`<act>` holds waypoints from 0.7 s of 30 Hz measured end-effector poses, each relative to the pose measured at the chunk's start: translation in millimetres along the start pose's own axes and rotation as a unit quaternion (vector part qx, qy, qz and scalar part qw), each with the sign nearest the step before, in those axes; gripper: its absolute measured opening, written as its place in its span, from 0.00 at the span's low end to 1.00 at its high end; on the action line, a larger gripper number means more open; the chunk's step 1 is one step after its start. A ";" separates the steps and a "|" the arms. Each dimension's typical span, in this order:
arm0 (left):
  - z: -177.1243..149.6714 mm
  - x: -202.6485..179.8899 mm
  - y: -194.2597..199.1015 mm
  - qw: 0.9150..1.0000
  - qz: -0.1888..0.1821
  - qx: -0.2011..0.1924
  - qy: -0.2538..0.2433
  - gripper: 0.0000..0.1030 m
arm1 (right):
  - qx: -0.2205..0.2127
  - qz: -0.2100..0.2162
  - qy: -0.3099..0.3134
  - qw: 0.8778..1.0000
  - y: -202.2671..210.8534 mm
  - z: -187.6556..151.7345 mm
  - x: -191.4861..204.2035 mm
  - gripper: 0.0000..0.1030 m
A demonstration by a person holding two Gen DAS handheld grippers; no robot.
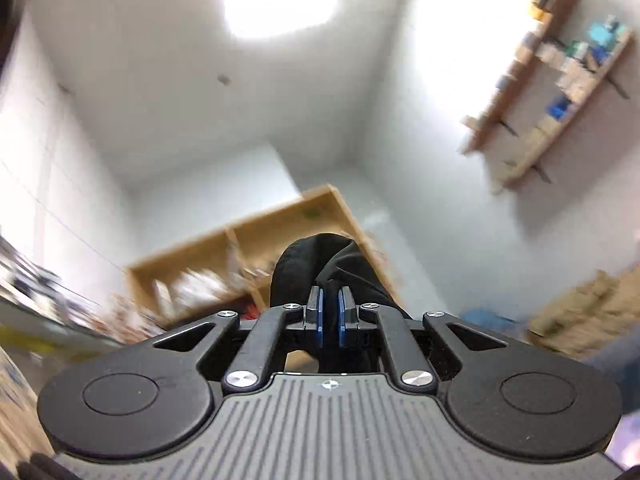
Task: Fold large clothes
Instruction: 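Lift the jacket high with both grippers to shake it open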
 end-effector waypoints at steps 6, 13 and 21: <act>51.4 -23.9 26.6 0.997 -0.023 -0.075 -0.009 0.43 | -0.030 0.120 0.005 0.992 -8.5 49.6 32.3 0.09; 83.4 -6.0 0.4 0.994 -0.017 -0.107 -0.026 0.42 | -0.051 0.191 -0.013 0.980 -41.8 92.7 34.6 0.09; -42.9 152.8 -199.0 0.994 0.079 0.072 0.010 0.96 | 0.004 -0.084 -0.012 0.996 -111.5 49.6 -148.7 0.13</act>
Point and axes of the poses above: each gripper's, at about its wrist camera, not at the fingertips, and y roughly against the way its jaws point, x to its left, z to its top, the point moved 9 cm from there along -y, roughly the way its jaws point
